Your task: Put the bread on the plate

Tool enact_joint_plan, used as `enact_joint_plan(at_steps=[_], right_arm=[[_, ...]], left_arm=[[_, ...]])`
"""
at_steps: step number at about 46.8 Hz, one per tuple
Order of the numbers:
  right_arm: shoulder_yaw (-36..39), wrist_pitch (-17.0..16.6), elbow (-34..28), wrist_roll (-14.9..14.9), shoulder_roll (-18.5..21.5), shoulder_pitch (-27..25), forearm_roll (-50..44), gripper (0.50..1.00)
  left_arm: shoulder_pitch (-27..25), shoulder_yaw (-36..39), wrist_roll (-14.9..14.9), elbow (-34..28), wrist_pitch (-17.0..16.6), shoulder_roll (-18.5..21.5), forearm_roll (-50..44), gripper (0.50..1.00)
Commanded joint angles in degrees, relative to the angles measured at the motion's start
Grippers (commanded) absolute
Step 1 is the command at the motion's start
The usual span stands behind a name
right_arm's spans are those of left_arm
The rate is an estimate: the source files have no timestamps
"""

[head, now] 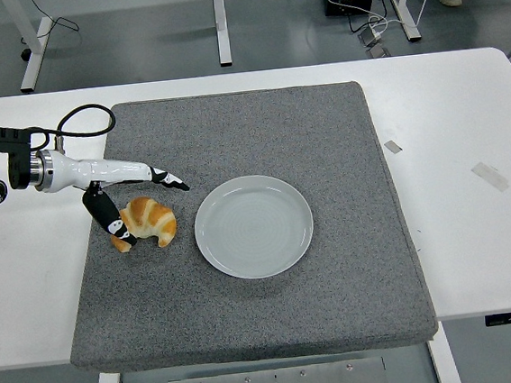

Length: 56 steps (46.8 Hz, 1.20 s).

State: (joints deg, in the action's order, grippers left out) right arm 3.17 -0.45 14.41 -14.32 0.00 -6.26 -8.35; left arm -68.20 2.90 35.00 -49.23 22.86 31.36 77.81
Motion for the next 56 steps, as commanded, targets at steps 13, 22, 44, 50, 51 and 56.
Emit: enact_joint_plan(at_steps=[13, 22, 44, 50, 51, 56], right_arm=[[0.17, 0.01, 0.01, 0.0, 0.0, 0.02, 0.0, 1.0], [0.17, 0.01, 0.01, 0.0, 0.0, 0.02, 0.0, 1.0], [0.0, 0.01, 0.01, 0.0, 0.0, -0.06, 0.0, 1.0], [0.0, 0.01, 0.01, 0.0, 0.0, -0.06, 0.0, 1.0], [-0.09, 0.01, 0.01, 0.0, 0.0, -0.06, 0.0, 1.0], [-0.09, 0.01, 0.01, 0.0, 0.0, 0.02, 0.0, 1.0]], left_arm=[[0.88, 0.53, 0.0, 0.01, -1.59, 0.01, 0.94, 0.957], [0.97, 0.71, 0.0, 0.01, -2.29, 0.01, 1.02, 0.952], [0.88, 5.1, 0.0, 0.1, -6.07, -0.34, 1.73, 0.769], [0.88, 5.1, 0.0, 0.19, -7.13, -0.51, 1.64, 0.669], [0.79, 5.1, 0.0, 0.19, -7.13, -0.51, 1.64, 0.653], [0.35, 5.1, 0.0, 0.19, -7.13, -0.51, 1.11, 0.621]])
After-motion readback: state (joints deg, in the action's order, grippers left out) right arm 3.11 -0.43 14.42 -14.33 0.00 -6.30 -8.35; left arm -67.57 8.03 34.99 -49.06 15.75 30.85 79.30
